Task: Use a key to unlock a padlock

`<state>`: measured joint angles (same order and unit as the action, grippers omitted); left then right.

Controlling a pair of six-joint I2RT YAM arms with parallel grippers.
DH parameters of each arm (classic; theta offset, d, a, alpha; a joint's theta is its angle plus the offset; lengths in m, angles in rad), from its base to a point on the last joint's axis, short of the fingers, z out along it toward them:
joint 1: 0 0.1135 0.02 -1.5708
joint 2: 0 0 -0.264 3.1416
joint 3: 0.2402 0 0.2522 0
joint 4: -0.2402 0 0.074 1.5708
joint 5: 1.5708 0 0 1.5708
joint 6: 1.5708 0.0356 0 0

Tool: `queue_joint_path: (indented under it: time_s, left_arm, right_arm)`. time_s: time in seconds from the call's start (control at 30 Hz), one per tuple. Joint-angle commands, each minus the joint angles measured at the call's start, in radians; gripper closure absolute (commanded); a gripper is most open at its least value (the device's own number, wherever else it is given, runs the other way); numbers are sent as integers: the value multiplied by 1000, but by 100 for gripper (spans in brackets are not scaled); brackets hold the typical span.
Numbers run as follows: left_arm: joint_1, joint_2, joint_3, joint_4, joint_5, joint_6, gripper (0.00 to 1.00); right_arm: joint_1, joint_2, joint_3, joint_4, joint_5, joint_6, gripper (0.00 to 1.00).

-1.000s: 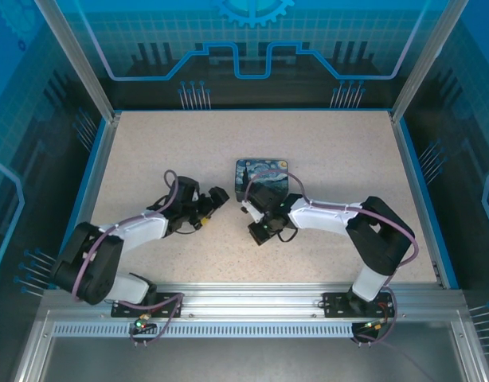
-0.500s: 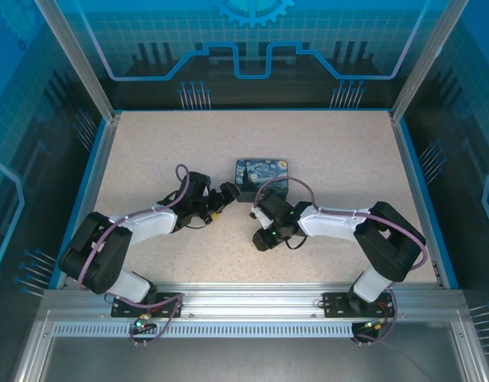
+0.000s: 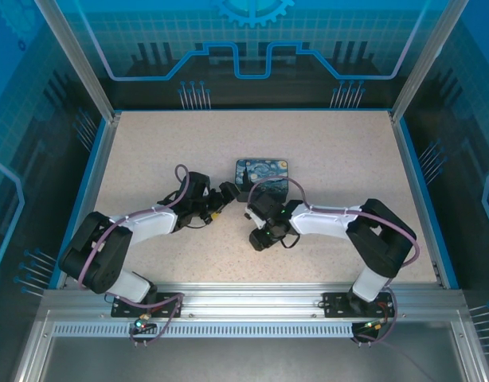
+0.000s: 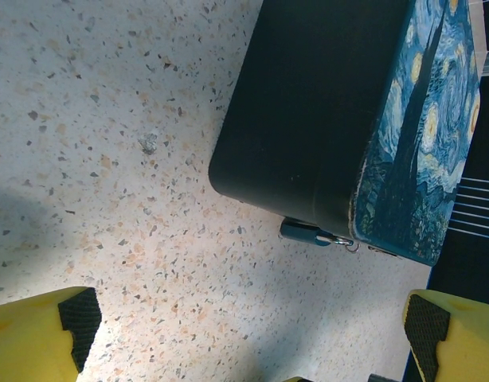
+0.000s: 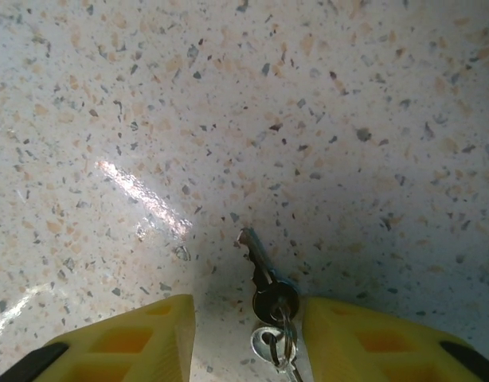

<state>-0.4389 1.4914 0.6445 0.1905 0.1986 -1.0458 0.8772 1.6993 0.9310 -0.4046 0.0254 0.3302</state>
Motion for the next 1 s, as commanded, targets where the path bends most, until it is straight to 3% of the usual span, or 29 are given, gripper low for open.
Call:
queue_joint_path:
  time_s: [0.0, 0.6, 0.83, 0.97]
  left_arm:
    - [-6, 11, 26, 13, -18, -9, 1]
    - [-6, 10, 28, 16, -15, -9, 1]
    - [-6, 9, 30, 12, -13, -9, 1]
    - [-6, 0, 27, 10, -9, -3, 1]
  right_arm:
    - [33, 62, 24, -35, 68, -10, 61]
    - [-8, 16, -44, -5, 19, 4, 73]
    - [-19, 31, -46, 31, -10, 4, 98]
    - [-65, -7, -79, 54, -55, 3, 100]
